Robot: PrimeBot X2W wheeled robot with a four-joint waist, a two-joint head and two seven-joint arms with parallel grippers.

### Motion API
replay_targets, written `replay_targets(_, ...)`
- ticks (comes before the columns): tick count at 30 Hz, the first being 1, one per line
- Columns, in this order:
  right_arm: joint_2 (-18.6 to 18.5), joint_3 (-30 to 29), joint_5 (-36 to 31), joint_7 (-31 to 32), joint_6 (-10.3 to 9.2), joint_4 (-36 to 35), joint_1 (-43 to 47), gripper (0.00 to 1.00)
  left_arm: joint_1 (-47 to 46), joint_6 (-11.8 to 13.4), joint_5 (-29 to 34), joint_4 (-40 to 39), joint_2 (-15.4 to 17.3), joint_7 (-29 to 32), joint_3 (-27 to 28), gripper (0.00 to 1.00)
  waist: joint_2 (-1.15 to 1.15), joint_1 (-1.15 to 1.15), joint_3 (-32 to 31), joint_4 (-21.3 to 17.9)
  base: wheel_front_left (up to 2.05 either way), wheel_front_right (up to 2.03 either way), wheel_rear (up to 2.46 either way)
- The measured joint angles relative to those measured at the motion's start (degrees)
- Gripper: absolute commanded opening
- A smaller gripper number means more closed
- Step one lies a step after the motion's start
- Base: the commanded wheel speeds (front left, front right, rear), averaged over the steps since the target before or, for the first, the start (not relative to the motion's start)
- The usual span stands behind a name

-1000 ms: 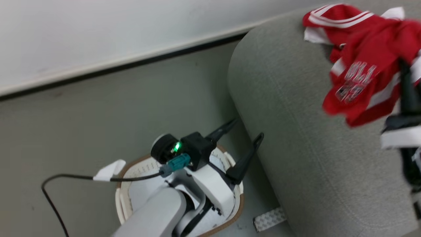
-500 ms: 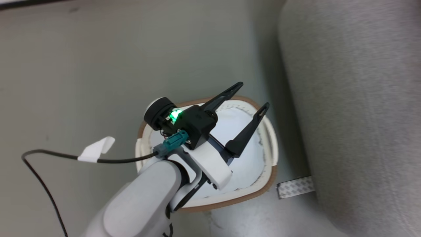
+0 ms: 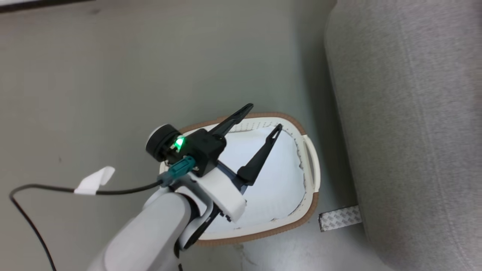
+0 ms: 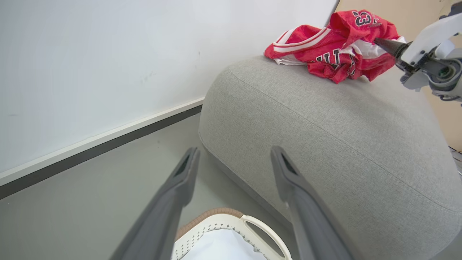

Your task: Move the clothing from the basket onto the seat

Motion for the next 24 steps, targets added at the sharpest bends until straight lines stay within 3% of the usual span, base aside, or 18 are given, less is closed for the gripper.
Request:
replay_targets(4,3.1,4.9,2.5,-0.3,0.00,-4.5,6.0,1.00,2.1,0.8,-1.2,0.5,0.7,-1.3,0.8,1.00,0.00,0.00,-2.3,-1.2,0.00,0.00,0.00)
replay_targets(13,7.8,15.1,5.7,-0.3,0.01,-23.2,23.5,1.00,9.8,4.7,-3.0,2.8,2.8,-7.0,4.3,1.00,0.00,-0.01,-10.5,-2.9,0.00,0.00,0.00)
replay_targets(18,10.3,19.7,4.0,-0.4,0.01,-31.7,32.1,1.00,15.4,7.1,-4.6,5.4,3.2,-10.9,6.4,1.00,0.00,-0.02,-15.8,-2.6,0.00,0.00,0.00)
replay_targets(24,12.2,24.1,4.0,-0.4,0.01,-36.9,39.8,1.00,21.9,8.6,-4.9,8.3,2.2,-13.0,9.2,1.00,0.00,-0.03,-21.8,-0.7,0.00,0.00,0.00)
